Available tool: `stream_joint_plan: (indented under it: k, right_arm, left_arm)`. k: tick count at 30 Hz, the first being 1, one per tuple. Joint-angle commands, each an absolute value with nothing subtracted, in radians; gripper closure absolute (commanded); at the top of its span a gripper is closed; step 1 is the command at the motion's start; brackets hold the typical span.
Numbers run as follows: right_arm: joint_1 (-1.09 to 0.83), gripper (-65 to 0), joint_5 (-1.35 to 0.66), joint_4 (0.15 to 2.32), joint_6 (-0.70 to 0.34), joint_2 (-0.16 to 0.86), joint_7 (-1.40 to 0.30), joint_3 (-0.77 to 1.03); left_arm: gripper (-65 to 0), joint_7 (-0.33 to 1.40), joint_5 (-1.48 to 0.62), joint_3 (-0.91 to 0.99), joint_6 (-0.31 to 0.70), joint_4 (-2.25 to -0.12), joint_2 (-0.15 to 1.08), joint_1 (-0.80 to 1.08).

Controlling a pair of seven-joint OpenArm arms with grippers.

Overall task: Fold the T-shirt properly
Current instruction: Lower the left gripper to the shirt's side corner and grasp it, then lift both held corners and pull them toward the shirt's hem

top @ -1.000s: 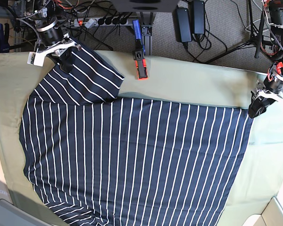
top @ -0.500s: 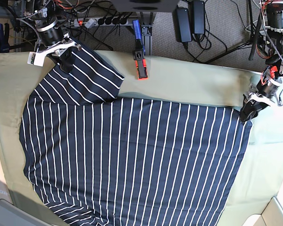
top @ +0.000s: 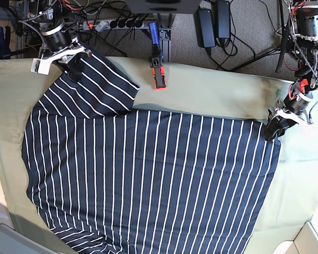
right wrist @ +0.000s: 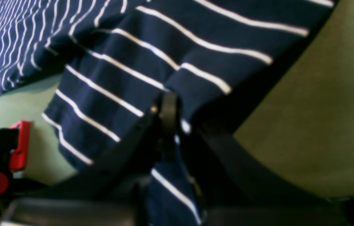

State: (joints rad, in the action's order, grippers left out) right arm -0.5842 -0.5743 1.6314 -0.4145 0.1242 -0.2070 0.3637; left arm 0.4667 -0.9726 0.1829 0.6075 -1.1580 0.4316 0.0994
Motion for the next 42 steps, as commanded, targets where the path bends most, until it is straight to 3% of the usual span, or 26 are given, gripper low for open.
stream_joint_plan:
  k: [1,6,9,19,31,42]
  right_arm:
    - [-0.588,0.0,-0.579,1.645,-0.476,0.13,-0.187,0.366]
    - [-0.587,0.0,-0.567,1.645,-0.477,0.13,-0.187,0.366]
    - [-0.587,0.0,-0.533,1.646,-0.477,0.13,-0.187,0.366]
    - [-0.591,0.0,-0.531,1.695,-0.479,0.13,-0.189,0.386]
    - [-0.658,0.0,-0.565,1.826,-0.479,0.13,-0.248,0.424]
    - [-0.778,0.0,-0.596,1.89,-0.479,0.133,-0.248,0.506]
  left_arm:
    - [-26.5,0.475,-0.953,0.183,0.617,-1.164,0.44,0.094]
    - [0.0,0.433,-0.892,0.183,0.618,-1.164,0.441,0.094]
    - [0.0,0.43,-0.894,0.183,0.698,-1.164,0.444,0.094]
    - [0.0,0.441,-0.947,0.185,0.698,-1.192,0.479,0.095]
    - [0.0,0.476,-0.945,0.196,0.698,-1.443,0.522,0.186]
    - [0.0,0.476,-0.954,0.286,0.698,-1.447,0.522,0.302]
